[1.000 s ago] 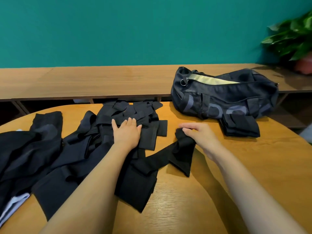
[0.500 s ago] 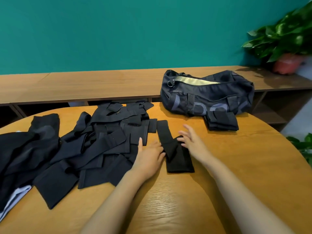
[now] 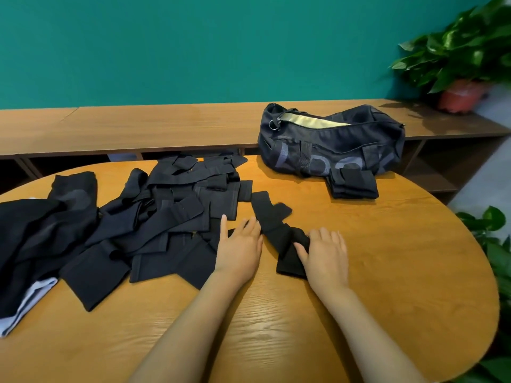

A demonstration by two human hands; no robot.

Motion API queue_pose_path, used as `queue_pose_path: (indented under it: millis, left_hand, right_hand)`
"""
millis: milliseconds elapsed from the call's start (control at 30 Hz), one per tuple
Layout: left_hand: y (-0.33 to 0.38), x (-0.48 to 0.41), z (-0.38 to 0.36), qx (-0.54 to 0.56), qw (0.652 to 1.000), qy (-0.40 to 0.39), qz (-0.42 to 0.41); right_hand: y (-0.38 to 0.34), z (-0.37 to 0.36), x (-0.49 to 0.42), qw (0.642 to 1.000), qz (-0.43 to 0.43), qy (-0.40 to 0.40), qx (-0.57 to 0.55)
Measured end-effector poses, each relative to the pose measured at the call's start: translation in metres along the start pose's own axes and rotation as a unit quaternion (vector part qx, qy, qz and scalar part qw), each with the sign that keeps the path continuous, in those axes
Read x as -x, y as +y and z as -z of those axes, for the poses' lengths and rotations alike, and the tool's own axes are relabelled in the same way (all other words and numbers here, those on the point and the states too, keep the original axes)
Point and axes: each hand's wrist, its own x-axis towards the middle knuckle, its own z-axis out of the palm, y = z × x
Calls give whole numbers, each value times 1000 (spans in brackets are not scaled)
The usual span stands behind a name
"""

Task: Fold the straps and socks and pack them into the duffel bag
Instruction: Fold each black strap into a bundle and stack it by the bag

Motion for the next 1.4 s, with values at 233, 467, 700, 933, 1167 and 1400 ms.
queue_pose_path:
  millis: [233,467,700,933,1167,1400]
  left_hand:
    - [-7,4,1,-37,999,-6,33]
    - [-7,9,3,-53,999,8,-2]
    - [-6,10,1,-60,997,2,45]
    - [-6,10,-3,-95,992,-3,86]
    - [-3,10,-1,-106,991,-16,75]
    - [7,14,18,-68,997,14,24]
  right_hand:
    - [21,12,16,988,-132,-14,73]
    - [3,22,2,974,209,-34,-85]
    - [-5,1,-8,974,143,-172,-30]
    - [7,-1,4,990,-23,-139,-2]
    - [7,4,6,986,-13,-155,-57]
    - [31,34,12,958,-14,-107,-266]
